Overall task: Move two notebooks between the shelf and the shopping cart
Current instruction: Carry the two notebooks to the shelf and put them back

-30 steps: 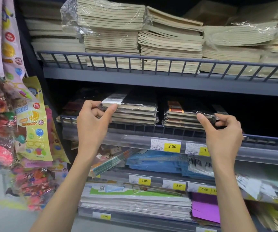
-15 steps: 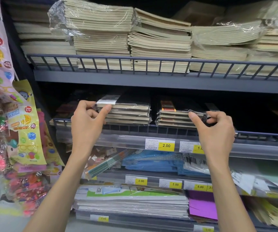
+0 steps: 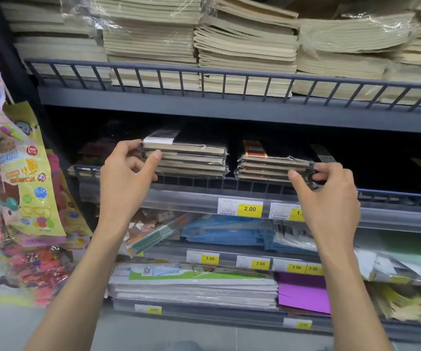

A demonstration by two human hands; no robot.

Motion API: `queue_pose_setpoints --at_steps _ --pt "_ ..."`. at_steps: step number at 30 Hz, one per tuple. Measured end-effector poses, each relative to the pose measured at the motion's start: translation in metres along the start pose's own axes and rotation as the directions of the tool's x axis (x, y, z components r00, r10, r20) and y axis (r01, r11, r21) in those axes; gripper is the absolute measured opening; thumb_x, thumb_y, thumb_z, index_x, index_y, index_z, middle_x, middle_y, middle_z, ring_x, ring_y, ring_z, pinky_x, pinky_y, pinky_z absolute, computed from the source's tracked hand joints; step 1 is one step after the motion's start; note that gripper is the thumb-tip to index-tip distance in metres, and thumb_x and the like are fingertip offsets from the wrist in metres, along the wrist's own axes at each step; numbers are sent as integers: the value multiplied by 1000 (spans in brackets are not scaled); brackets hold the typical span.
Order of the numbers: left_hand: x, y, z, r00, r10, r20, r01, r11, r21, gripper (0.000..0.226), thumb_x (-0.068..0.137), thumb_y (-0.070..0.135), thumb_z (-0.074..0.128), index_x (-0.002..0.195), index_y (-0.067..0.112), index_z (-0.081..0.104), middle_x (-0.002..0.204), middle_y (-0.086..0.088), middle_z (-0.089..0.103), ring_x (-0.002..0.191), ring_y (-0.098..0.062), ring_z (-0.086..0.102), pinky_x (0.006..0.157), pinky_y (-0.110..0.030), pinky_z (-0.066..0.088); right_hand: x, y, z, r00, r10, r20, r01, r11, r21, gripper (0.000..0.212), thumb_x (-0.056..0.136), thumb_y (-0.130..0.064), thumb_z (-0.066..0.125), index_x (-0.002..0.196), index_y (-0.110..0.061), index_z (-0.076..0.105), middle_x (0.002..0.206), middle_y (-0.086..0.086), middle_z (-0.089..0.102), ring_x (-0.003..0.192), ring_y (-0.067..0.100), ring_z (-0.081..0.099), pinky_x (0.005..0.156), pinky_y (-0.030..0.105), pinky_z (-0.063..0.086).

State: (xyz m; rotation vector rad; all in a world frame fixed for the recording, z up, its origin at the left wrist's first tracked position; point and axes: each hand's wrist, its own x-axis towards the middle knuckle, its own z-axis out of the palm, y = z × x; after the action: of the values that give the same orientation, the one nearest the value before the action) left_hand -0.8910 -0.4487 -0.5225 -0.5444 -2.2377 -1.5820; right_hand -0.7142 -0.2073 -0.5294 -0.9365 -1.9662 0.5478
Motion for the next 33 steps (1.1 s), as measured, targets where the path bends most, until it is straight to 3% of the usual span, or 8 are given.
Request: queue_pose_setpoints --at_steps 3,8,12,15,19,26,33 --pt "-1 -4 -12 996 -32 81 23 995 101 40 95 44 61 128 22 58 66 8 71 66 -6 65 82 -42 56 -2 -5 -12 990 -12 138 40 978 -205 53 91 -51 63 130 -17 53 123 4 56 105 28 59 70 34 38" --pt "4 11 -33 969 -152 192 83 941 327 30 95 40 60 121 26 60 93 11 71 91 -14 67 81 -37 52 6 -18 -37 934 32 355 117 914 -390 58 94 -46 62 142 -17 44 132 10 49 121 34 50 69 38 36" --pt "16 29 -43 914 -252 319 44 841 540 34 93 46 59 121 27 61 109 6 72 107 -24 65 89 -45 53 8 -31 -51 866 115 487 174 843 -508 70 93 -42 64 150 -15 35 134 14 46 122 37 45 75 44 45" --pt "20 54 -51 876 -327 355 3 739 673 36 94 44 59 125 26 60 116 -4 71 110 -34 62 86 -45 53 10 -42 -66 817 164 553 200 819 -538 66 92 -42 66 144 -10 42 132 18 47 119 40 47 85 49 47" --pt "21 97 -65 841 -333 427 -58 728 683 33 93 45 60 122 31 60 116 -4 71 109 -36 62 86 -46 53 20 -66 -91 737 193 648 275 790 -549 58 93 -46 63 136 -8 50 129 18 50 118 38 48 91 47 46" --pt "32 175 -90 698 -356 622 -270 673 689 39 93 38 59 126 18 59 120 -14 67 111 -38 60 83 -46 54 47 -128 -151 560 219 799 370 797 -477 57 96 -51 55 138 -12 48 135 14 47 127 35 43 97 46 42" --pt "35 258 -107 516 -427 743 -453 599 660 47 95 45 55 135 22 53 134 -12 57 127 -36 47 99 -49 42 67 -177 -229 406 287 868 401 797 -451 59 97 -47 54 146 -15 43 147 15 40 137 36 35 105 48 38"
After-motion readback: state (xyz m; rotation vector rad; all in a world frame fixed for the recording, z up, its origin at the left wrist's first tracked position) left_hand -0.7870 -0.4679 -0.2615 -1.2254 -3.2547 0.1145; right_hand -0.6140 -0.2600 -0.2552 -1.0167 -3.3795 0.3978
